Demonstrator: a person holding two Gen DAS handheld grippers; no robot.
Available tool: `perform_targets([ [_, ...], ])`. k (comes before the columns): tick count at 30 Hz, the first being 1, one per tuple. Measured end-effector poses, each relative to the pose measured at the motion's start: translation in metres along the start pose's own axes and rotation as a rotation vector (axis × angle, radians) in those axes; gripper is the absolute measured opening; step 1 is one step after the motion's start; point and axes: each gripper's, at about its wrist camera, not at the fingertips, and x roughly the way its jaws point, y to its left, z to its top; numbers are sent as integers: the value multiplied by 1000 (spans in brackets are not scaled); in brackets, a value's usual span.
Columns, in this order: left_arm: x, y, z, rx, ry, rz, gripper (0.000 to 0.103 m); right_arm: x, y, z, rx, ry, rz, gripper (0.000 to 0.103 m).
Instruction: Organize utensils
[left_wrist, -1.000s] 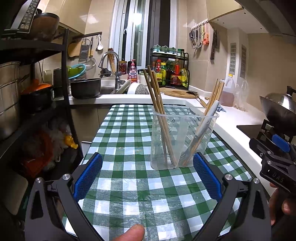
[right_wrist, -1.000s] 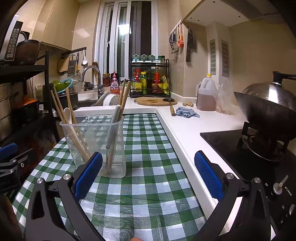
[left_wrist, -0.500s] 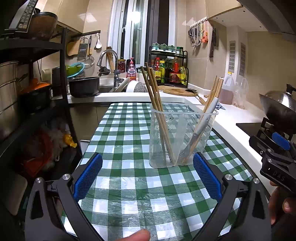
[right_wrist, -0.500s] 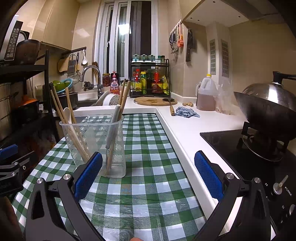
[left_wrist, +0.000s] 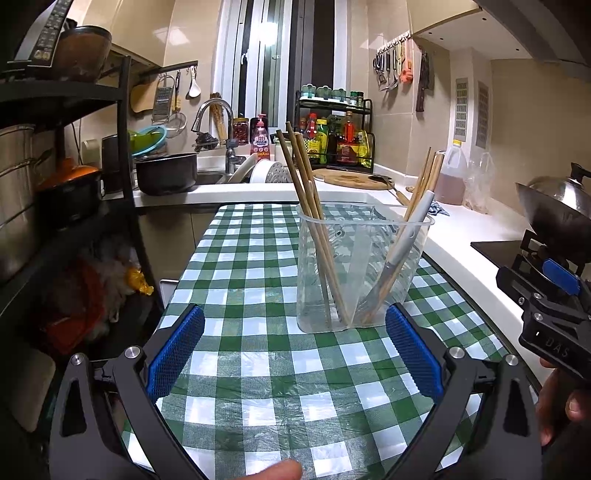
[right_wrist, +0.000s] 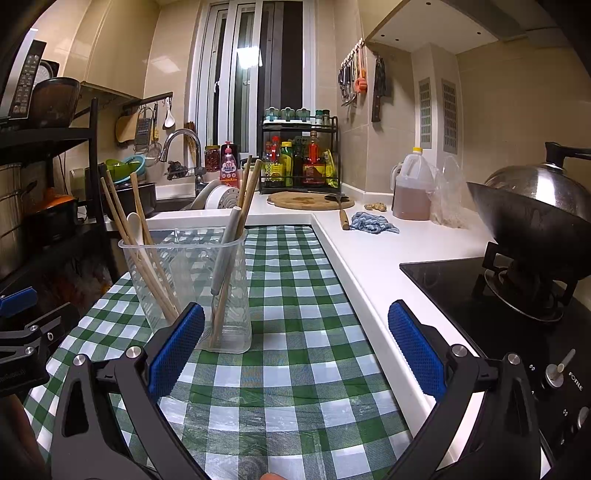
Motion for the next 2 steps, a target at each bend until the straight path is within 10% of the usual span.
perform_targets([
  [2, 0, 0, -1, -1, 3, 1, 95, 0, 1, 0, 0, -1, -1, 98],
])
